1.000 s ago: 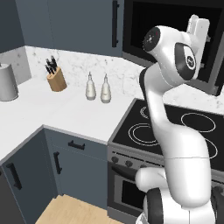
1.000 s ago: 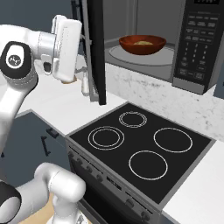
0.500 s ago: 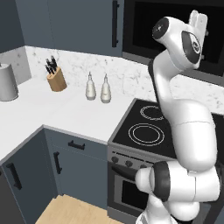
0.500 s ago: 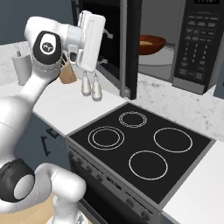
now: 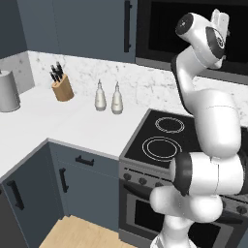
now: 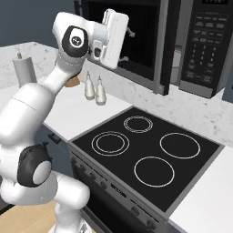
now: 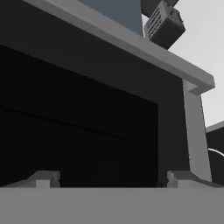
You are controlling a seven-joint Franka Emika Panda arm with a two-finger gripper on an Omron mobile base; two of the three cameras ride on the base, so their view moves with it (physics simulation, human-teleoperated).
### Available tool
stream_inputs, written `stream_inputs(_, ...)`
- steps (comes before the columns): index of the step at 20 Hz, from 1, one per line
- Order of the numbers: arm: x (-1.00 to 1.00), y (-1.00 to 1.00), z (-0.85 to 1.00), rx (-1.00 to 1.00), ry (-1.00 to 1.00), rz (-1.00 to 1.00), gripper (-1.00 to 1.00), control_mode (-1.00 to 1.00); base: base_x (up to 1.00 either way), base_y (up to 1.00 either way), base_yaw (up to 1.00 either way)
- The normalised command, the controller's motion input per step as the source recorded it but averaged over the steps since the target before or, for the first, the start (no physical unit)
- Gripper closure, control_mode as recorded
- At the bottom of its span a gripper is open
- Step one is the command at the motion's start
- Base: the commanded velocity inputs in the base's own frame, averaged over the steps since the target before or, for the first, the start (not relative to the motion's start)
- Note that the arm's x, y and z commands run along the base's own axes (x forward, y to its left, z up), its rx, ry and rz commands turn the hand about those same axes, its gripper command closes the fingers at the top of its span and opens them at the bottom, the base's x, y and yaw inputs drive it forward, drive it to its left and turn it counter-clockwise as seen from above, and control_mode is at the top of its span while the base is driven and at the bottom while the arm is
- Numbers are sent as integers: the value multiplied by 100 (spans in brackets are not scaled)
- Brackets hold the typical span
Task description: Pick the potato from the sink and place it in the bowl. Then pick the bowl and place it in the microwave. Then close the microwave door and press the start button.
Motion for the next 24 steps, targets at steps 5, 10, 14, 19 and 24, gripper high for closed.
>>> stream_inputs(5,85,-33,-27,1,0,0,-100,-100,0,0,0)
stream_inputs(10,83,-7,-46,0,-7,0,-100,-100,0,0,0)
stream_inputs(14,60,-8,-45,0,-15,1,-100,-100,0,0,0)
stream_inputs(19,-76,5,-5,0,-10,4,-100,-100,0,0,0)
stream_inputs(24,-100,3,12,-5,9,8,-100,-100,0,0,0)
